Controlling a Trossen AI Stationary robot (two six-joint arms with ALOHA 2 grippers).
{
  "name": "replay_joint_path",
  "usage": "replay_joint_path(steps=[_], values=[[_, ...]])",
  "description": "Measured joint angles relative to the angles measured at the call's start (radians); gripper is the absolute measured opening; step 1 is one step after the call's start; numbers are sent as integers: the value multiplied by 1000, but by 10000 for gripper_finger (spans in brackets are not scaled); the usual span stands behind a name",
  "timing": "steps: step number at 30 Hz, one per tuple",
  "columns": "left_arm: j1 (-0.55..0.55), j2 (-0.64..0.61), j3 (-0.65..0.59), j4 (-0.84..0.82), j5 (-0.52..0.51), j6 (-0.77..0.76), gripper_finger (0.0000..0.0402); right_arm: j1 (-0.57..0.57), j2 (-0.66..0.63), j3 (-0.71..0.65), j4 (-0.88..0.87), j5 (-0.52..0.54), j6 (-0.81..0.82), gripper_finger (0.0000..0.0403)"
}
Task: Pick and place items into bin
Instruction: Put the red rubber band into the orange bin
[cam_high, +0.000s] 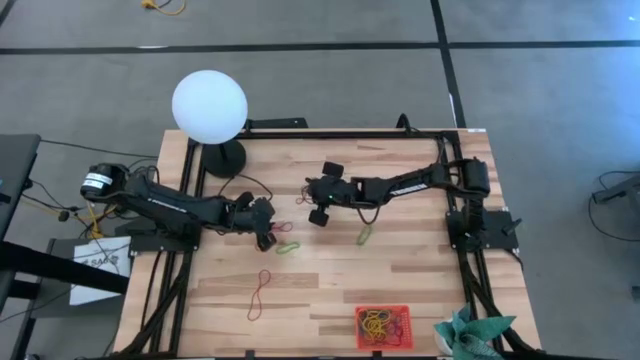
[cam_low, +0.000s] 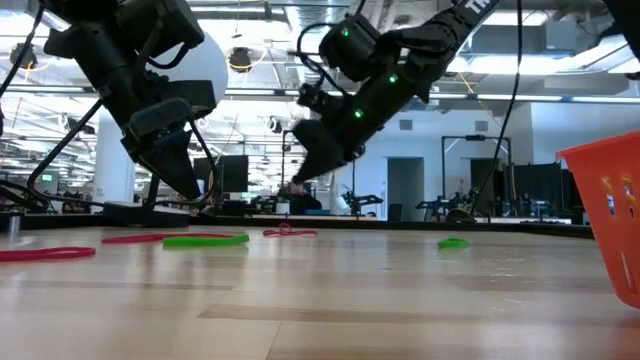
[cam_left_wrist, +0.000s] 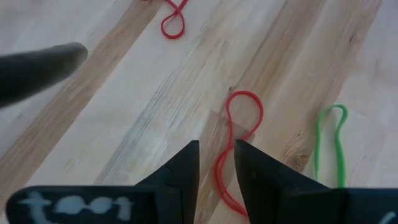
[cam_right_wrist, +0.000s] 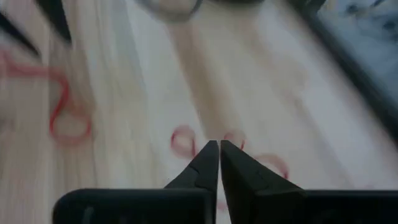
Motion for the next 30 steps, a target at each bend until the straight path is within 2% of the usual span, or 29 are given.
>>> replay_joint_path(steps=[3, 6, 12, 17, 23, 28, 30], values=[[-11, 0, 0, 0, 0, -2, 91, -7, 1, 0, -85, -68, -5, 34], [-16, 0, 0, 0, -13, -3, 91, -4, 2, 0, -129, -71, -17, 65], [-18, 0, 0, 1, -24, -22, 91, -18, 8, -1, -110, -113, -38, 120], [-20, 0, 0, 1, -25, -23, 91, -33, 110, 4, 0, -133, -16, 152], [-20, 0, 0, -1, -24, -22, 91, -45, 172, 47, -2, -9, -39, 164], [-20, 0, 0, -1, -28, -21, 91, -56, 159, 58, -15, -19, -82, 161], [-21, 0, 0, -3, -27, -21, 91, -71, 160, 58, -49, -93, -79, 160]])
